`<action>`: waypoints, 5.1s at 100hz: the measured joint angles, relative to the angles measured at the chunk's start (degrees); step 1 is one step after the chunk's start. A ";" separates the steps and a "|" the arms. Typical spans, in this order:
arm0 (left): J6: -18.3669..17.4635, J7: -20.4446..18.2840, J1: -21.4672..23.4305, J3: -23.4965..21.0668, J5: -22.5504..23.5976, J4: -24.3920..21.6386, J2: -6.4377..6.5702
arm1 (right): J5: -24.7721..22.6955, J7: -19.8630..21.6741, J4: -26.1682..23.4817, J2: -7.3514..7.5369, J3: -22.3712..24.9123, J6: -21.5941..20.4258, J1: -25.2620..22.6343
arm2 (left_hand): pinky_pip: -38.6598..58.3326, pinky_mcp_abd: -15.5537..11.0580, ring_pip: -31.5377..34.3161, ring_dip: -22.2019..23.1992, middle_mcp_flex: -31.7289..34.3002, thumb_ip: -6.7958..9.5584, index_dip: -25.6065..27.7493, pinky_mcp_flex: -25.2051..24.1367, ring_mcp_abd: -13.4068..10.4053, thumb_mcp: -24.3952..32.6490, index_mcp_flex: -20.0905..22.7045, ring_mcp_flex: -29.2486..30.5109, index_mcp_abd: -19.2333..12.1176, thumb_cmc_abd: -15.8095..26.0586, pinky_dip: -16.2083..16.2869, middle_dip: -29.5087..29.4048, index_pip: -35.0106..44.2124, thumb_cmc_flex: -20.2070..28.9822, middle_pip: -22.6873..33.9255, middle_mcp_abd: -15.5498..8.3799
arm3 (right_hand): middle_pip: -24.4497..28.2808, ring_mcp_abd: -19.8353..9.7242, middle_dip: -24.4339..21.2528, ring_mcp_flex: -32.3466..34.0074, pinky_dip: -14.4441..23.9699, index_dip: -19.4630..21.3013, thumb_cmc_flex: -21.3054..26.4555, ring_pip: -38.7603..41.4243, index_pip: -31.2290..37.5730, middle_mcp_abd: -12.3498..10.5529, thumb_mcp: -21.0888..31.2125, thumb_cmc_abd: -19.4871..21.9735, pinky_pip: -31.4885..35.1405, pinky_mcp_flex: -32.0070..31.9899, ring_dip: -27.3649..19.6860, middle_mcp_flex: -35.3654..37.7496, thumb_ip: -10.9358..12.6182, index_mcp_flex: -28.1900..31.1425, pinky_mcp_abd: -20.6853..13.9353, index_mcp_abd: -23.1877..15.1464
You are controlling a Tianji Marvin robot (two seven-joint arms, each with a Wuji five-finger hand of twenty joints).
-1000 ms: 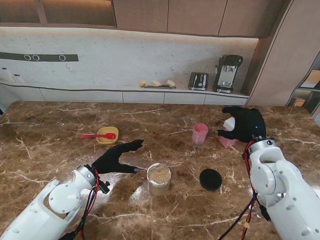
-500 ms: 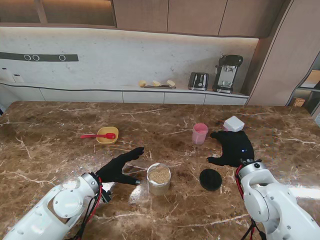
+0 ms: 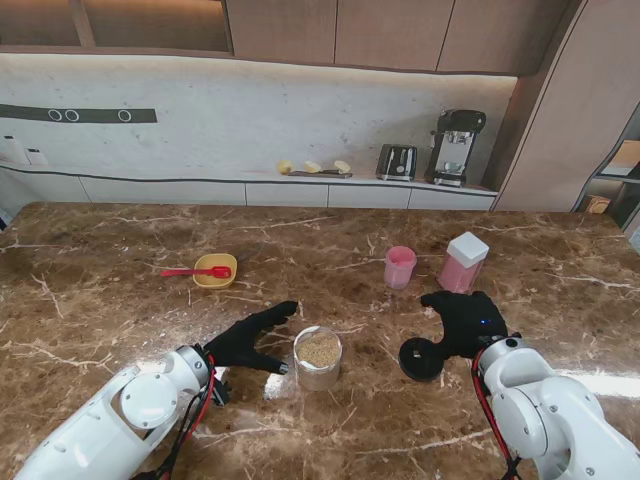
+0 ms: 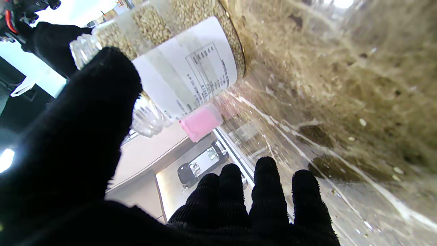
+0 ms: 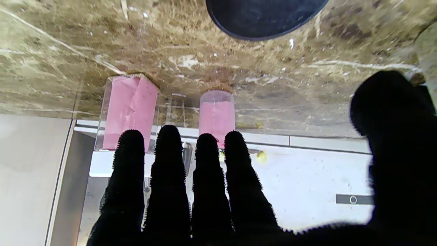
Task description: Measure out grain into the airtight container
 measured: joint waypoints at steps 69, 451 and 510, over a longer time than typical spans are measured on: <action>-4.97 -0.40 -3.26 5.71 -2.34 5.34 -0.26 | -6.05 10.89 0.76 1.51 -7.69 5.69 1.81 | -8.76 -9.08 -0.44 -0.32 -1.41 -0.65 -3.33 -4.28 -0.13 0.00 0.00 -1.45 0.00 -0.65 -1.45 -0.09 -0.06 0.00 -0.07 -0.02 | -0.82 0.82 4.31 -4.25 0.64 7.33 1.08 0.74 -5.76 0.69 -1.49 0.85 2.26 4.68 2.71 -16.66 0.01 -18.17 2.22 3.01; -5.02 1.51 -7.03 11.95 -7.00 10.17 -3.07 | 2.39 -13.83 21.67 0.45 -23.24 8.23 16.74 | -16.71 -15.08 -2.23 0.74 -3.61 -0.34 12.01 -8.34 -3.19 -4.00 8.04 -7.15 0.43 4.03 9.05 3.81 0.27 2.60 -3.11 0.89 | 12.31 3.12 14.53 20.11 -4.55 11.17 5.04 21.75 8.29 1.23 17.84 -23.46 25.75 32.84 15.14 16.10 -12.11 12.32 -2.41 -5.42; -5.19 1.96 -6.66 11.61 -6.89 10.17 -3.25 | 0.95 -12.10 19.15 0.57 -21.70 4.92 14.53 | -16.71 -15.08 -2.22 1.20 -3.60 -0.33 12.01 -8.26 -3.19 -3.96 8.04 -7.07 0.43 4.56 9.40 3.82 0.27 2.58 -3.10 0.91 | 11.20 3.39 15.05 20.26 -4.55 9.95 6.85 20.36 8.29 1.75 15.95 -23.28 25.71 33.05 15.19 16.34 -11.91 12.42 -2.03 -5.42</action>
